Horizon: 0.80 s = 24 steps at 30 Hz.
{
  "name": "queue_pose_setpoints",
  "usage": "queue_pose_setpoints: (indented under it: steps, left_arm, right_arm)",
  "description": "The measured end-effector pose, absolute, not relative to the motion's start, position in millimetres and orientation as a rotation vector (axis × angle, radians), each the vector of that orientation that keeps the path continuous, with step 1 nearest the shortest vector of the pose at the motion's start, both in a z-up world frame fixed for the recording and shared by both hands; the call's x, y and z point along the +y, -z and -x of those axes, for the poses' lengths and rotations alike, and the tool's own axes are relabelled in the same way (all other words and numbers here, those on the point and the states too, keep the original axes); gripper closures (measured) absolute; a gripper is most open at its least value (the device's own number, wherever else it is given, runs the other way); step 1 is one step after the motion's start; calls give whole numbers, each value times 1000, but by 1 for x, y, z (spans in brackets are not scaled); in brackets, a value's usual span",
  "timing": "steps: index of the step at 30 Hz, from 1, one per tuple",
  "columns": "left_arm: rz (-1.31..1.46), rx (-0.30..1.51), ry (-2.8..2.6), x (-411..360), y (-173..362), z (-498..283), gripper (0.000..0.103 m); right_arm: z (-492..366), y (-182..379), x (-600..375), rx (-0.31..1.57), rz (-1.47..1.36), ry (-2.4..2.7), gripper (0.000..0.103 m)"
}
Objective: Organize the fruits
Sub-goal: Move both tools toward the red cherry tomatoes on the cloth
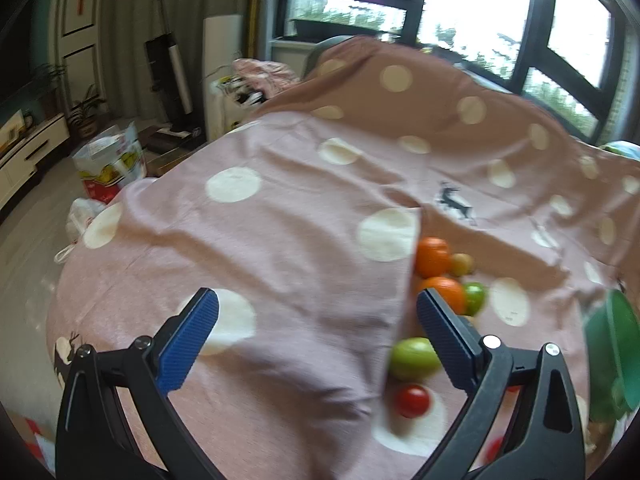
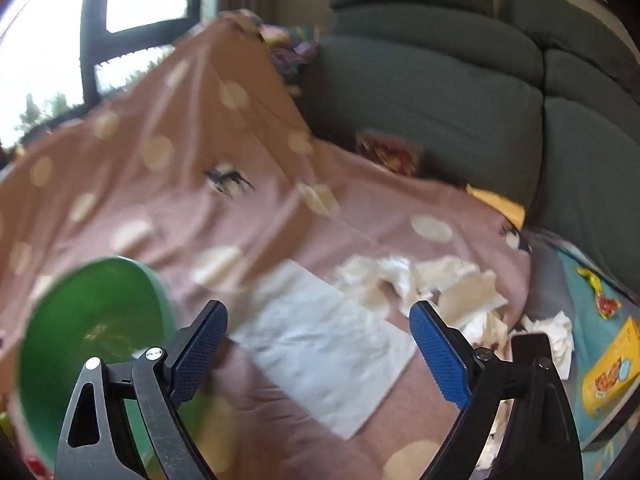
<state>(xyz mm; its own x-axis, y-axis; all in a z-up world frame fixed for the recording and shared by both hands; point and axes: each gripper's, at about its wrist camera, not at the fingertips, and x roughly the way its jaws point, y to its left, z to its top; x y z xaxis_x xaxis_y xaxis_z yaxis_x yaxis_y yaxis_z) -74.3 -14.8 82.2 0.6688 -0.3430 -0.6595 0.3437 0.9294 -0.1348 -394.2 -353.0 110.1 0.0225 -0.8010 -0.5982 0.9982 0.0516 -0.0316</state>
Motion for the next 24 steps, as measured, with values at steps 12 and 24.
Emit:
queue_pose_setpoints:
  steps: [12, 24]
  left_arm:
    - [25, 824, 651, -35, -100, 110, 15]
    - [61, 926, 718, -34, -91, 102, 42]
  right_arm:
    - [343, -144, -278, 425, -461, 709, 36]
    - [301, -121, -244, 520, -562, 415, 36]
